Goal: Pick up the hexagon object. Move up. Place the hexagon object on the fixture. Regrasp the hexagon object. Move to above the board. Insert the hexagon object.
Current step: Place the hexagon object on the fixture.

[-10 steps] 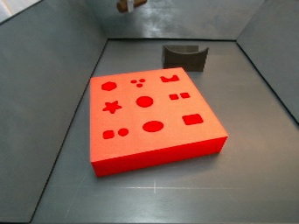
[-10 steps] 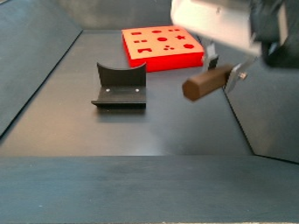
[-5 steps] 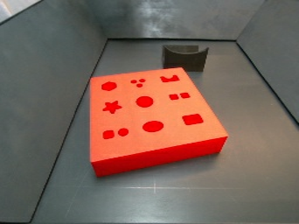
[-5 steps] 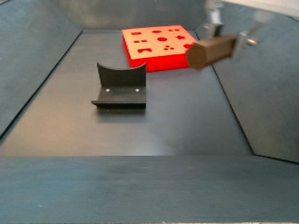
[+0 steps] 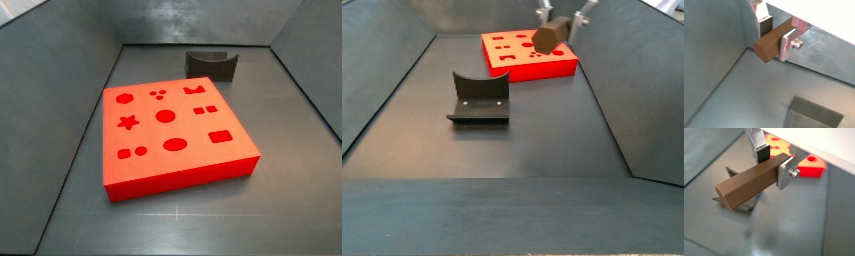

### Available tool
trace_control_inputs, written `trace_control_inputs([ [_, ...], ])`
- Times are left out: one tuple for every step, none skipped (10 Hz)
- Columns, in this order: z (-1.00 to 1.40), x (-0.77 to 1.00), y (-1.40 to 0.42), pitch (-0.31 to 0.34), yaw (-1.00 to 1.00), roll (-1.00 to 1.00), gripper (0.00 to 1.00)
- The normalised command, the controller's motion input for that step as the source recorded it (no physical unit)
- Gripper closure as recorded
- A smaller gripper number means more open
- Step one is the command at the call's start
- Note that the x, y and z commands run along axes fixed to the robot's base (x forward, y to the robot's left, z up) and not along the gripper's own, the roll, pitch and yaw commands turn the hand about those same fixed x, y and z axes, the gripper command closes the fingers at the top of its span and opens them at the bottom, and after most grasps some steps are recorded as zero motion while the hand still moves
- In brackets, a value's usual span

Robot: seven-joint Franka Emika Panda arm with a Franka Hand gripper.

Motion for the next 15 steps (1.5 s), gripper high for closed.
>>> trace_control_inputs([
  [0.04,1.0,-0.38,0.104,1.0,-0.24,1.0],
  [0.04,1.0,-0.33,0.144,1.0,-0.28,1.0],
  [0.04,1.0,-0.3,0.193,1.0,-0.32,1.0],
  [0.03,1.0,-0.28,0.209,0.88,-0.31,1.0],
  [0.03,1.0,-0.24,0.203,0.54,-0.25,1.0],
  [0.03,1.0,-0.21,0.197,0.34,-0.21,1.0],
  [0.02,1.0,-0.17,0.182,0.16,-0.16,1.0],
  [0.02,1.0,-0.16,0.172,0.11,-0.14,1.0],
  [-0.16,1.0,-0.27,0.071,-0.03,-1.0,1.0],
  [-0.16,1.0,-0.22,0.065,-0.05,-1.0,1.0],
  [-0.12,1.0,-0.14,0.073,-0.06,-1.0,1.0],
  [-0.08,0.95,-0.11,0.084,-0.07,-1.0,1.0],
  [-0.04,0.77,-0.03,0.103,-0.08,-1.0,1.0],
  [-0.03,0.7,-0.01,0.106,-0.08,-1.0,1.0],
  [-0.02,0.56,0.02,0.115,-0.1,-1.0,1.0],
])
